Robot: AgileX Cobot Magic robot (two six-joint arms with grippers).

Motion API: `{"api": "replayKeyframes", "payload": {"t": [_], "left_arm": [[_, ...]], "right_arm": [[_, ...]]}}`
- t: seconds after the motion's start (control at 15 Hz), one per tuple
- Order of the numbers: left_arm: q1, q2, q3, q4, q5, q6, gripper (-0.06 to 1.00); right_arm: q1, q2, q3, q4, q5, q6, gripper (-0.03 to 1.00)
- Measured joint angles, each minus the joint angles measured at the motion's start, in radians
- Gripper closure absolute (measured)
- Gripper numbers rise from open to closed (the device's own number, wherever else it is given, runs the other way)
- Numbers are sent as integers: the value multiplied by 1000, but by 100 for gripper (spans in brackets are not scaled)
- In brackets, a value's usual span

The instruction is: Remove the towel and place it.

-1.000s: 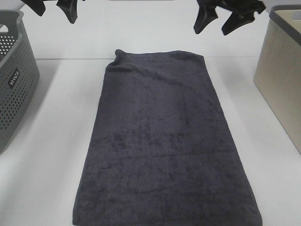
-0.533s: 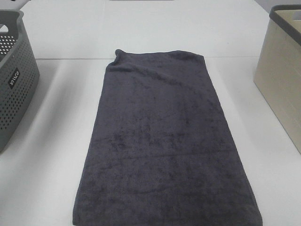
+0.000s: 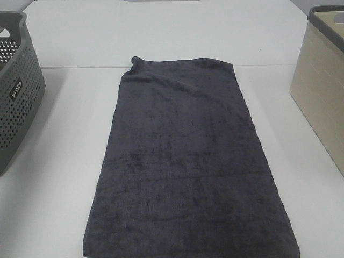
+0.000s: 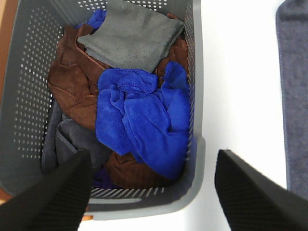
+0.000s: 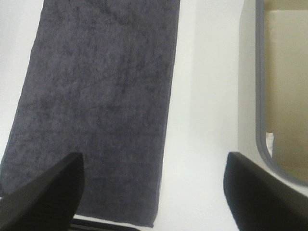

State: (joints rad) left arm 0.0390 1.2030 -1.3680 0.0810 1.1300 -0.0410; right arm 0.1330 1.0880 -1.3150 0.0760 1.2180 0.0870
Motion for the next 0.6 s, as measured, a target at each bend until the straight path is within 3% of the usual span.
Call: {"api": "replayKeyframes", "payload": {"t": [0.2, 0.27, 0.6], "left_arm": [[0, -269, 204, 0, -45, 0, 27], [0, -380, 290, 3, -50, 1, 27], [0, -718, 566, 5, -68, 26, 27]], "right_arm": [[0, -241, 177, 0, 1, 2, 19], [0, -434, 299, -18, 2, 3, 19], [0, -768, 533, -51, 2, 1, 19]]}}
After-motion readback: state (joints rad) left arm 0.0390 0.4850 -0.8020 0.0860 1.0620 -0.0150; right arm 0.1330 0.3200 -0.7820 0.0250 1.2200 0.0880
